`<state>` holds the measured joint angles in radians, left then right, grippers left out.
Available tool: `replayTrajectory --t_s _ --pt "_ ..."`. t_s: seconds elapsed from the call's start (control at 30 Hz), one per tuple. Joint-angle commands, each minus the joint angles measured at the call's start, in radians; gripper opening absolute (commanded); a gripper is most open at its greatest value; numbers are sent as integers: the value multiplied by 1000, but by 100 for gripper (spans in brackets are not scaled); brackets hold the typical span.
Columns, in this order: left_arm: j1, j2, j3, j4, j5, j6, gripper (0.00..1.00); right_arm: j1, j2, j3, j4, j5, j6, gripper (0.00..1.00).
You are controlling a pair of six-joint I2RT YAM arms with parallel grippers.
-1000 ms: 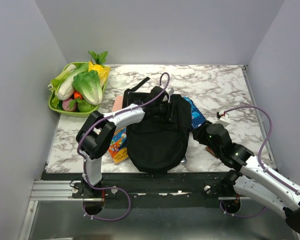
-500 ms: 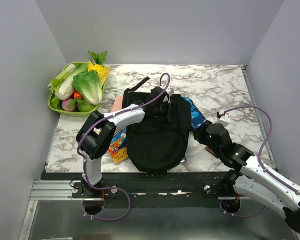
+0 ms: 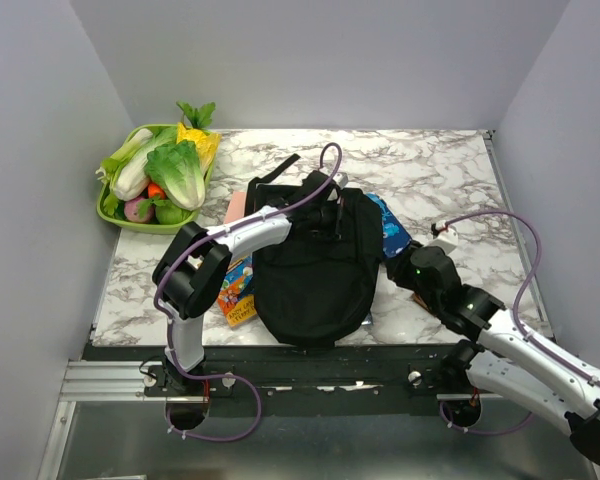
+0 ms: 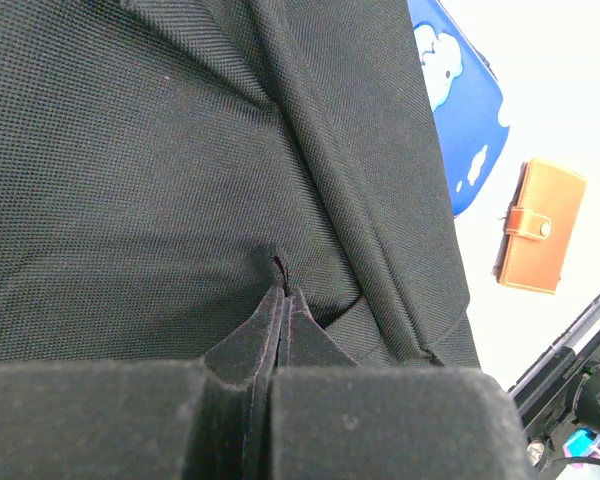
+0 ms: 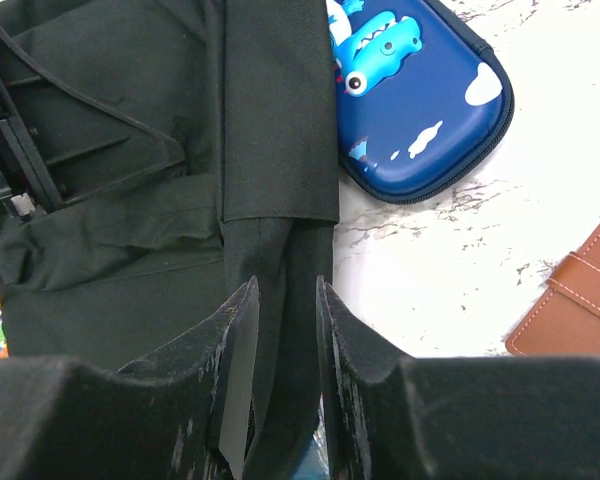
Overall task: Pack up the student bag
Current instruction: Unzip the student bag at the center of the board.
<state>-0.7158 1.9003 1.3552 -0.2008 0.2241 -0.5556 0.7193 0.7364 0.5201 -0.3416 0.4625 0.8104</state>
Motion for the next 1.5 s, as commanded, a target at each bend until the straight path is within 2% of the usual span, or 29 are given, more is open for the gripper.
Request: replayTrajectory --t_s 0.0,0.03,0.07,0.2,0.47,0.8,1.03,1.17,1.37,1.47 --pt "-7 -47 45 -31 -25 20 0 5 60 -11 79 51 -34 38" --pt "-7 -55 48 -40 -19 22 0 5 82 1 94 53 -43 40" --pt "-7 -61 48 -43 -19 23 0 5 127 12 116 62 -51 50" --pt "-7 -95 27 -51 -20 28 0 3 245 83 144 84 -89 61" --pt "-4 -139 -1 -57 -3 29 0 3 377 126 260 47 -169 63" --pt "-4 -142 -28 -32 15 28 0 3 504 161 309 -2 -208 61" --pt "-4 -145 -30 -29 15 26 0 3 575 193 322 -30 -215 59" --pt "-4 -144 -27 -28 18 26 0 3 587 193 326 -28 -218 49" --pt "-2 -139 -19 -28 17 28 0 2 592 207 284 -24 -237 45" --pt "-4 -139 -15 -35 6 36 0 3 584 215 247 7 -246 29"
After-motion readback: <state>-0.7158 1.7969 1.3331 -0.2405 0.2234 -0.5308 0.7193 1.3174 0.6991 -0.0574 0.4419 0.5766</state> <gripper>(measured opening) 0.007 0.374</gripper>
